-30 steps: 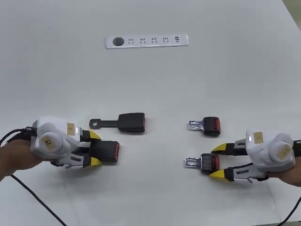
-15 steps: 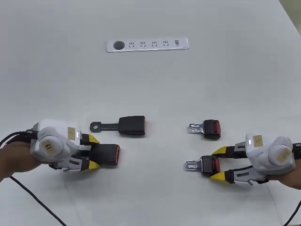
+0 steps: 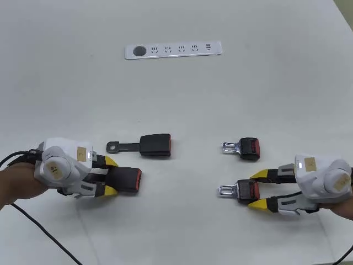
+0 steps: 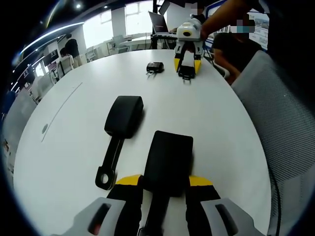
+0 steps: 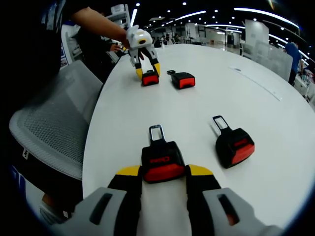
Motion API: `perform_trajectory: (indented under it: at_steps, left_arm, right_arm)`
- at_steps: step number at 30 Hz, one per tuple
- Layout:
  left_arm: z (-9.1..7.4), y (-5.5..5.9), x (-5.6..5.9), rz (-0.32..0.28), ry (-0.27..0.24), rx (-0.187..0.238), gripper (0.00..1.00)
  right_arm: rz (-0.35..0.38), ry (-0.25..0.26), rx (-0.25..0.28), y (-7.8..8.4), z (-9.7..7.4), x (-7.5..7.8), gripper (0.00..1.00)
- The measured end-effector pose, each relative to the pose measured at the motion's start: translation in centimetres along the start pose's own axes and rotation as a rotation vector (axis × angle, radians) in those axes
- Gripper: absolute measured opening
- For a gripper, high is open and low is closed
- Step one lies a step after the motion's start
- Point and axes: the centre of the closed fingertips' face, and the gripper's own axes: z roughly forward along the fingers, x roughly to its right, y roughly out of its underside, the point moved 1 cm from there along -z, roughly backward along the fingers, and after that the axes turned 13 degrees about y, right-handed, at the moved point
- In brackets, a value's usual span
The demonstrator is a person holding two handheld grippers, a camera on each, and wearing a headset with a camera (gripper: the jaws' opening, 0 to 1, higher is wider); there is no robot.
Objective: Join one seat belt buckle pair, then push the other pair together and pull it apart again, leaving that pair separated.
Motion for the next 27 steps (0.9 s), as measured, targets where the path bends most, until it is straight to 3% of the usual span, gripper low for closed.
perform_trajectory:
  at_steps: [27]
  left_arm:
    - [0.0,0.1,0.0,-0.057,-0.025,-0.015,0.35]
  right_arm:
    - [0.053,0.011,0.137,-2.2,1.9,0.3,0.36]
